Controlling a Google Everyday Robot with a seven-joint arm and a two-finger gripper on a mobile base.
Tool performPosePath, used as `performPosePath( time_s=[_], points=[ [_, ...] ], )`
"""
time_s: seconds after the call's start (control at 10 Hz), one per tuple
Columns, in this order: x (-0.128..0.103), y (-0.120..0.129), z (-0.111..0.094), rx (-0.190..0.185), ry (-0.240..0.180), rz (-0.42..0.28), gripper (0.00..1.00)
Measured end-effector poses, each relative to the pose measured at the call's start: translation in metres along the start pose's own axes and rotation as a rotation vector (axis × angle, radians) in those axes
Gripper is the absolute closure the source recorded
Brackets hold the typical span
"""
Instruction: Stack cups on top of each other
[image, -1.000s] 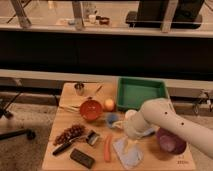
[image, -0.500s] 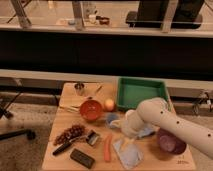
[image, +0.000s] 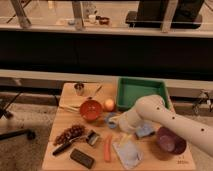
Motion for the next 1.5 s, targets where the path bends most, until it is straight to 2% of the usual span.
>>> performPosePath(
  time_s=[0.4,0.9,1.5],
  points=[
    [0.014,-0.013,0.011,-0.004,-0.013,0.023,0.2],
    [0.024,-0.013,0.023,-0.017,-0.026,0.036,0.2],
    [0.024,-0.016,0.025,0.034,0.012,0.037,0.2]
  ],
)
